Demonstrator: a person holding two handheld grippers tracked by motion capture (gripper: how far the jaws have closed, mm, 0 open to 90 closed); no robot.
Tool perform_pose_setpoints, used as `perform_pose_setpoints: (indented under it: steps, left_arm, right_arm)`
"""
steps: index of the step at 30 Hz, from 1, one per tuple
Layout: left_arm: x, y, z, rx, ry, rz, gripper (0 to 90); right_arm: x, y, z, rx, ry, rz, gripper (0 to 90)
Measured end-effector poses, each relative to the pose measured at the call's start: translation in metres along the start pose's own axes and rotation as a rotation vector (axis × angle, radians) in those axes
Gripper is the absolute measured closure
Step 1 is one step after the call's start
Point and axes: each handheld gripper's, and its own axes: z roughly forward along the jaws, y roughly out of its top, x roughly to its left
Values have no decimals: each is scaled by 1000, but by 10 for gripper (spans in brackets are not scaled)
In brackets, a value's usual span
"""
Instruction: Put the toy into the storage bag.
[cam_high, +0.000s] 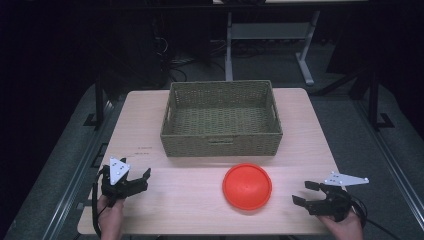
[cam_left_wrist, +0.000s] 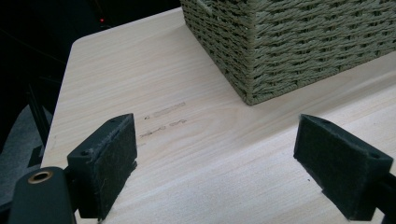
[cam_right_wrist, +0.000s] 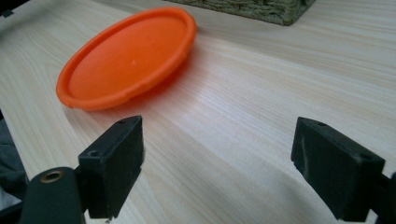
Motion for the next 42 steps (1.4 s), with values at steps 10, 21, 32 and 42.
perform_pose_setpoints:
  steps: [10,21,32,42]
  left_arm:
    - [-1,0,-1,-5,-3,6,128]
    - [1,-1,-3,-17,4,22,128]
    - [0,0,-2,-34,-12,21,128]
    - [-2,1,-2,-30,-15,43,128]
  right_arm:
    - [3,3,4,5,18,1,168]
    - [15,28,12,46,69,-53,146]
    - [21,52,29,137,133,-25,162]
    - [29,74,49,196,120,-47,165]
